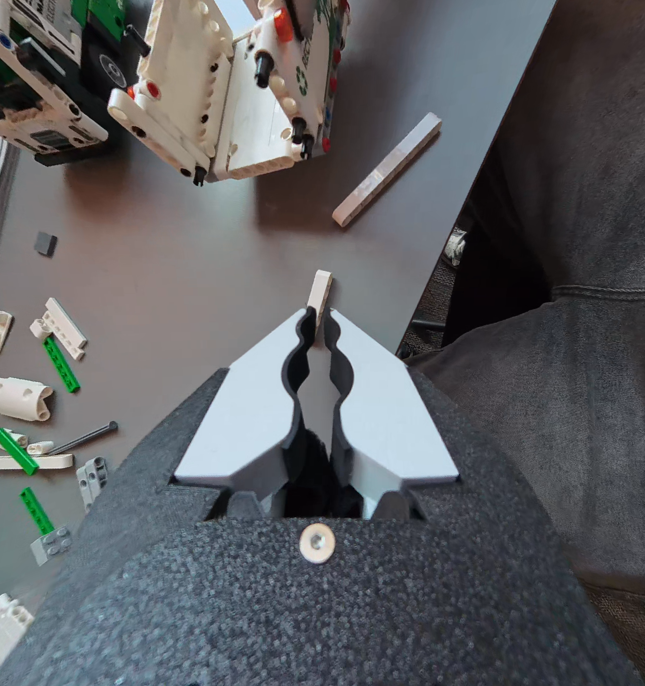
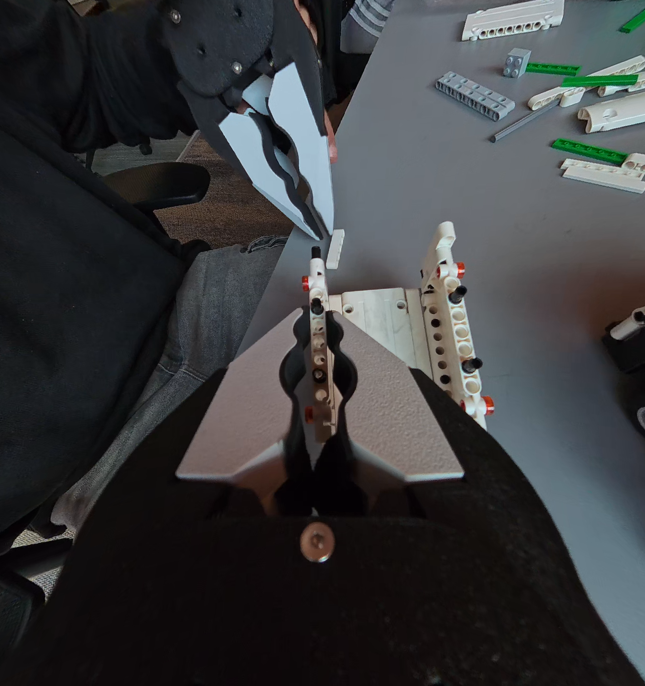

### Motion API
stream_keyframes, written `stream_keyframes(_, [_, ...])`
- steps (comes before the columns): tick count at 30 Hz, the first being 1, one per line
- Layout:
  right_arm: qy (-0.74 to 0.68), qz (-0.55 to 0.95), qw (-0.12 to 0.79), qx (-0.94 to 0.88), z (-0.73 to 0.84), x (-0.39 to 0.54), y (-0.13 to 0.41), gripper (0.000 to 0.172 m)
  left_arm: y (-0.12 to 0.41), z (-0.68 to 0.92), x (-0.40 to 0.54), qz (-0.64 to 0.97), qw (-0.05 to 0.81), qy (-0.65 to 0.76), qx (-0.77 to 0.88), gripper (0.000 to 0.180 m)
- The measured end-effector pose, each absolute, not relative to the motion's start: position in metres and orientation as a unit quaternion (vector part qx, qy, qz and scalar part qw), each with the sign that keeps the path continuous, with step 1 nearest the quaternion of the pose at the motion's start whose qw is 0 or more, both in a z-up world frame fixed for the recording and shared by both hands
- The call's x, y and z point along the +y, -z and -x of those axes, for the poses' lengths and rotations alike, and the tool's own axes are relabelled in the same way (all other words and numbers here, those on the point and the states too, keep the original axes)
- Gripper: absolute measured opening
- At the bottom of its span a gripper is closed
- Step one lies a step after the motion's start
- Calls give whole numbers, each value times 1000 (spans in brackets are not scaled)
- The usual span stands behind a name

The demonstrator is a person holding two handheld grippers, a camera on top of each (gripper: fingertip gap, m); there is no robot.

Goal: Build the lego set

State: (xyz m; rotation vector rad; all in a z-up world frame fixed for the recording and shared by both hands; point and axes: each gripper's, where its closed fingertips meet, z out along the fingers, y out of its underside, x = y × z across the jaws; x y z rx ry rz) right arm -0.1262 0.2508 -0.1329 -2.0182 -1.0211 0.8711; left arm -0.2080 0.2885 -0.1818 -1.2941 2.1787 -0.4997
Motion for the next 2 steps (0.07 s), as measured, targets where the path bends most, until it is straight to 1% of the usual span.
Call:
stream_keyframes(1, [-337,780,352,-394,126,251,133,6,183,208,290,486,275,186,809,2])
stream_keyframes(2, [-337,779,351,-394,126,251,133,6,185,208,291,490,272,183,808,2])
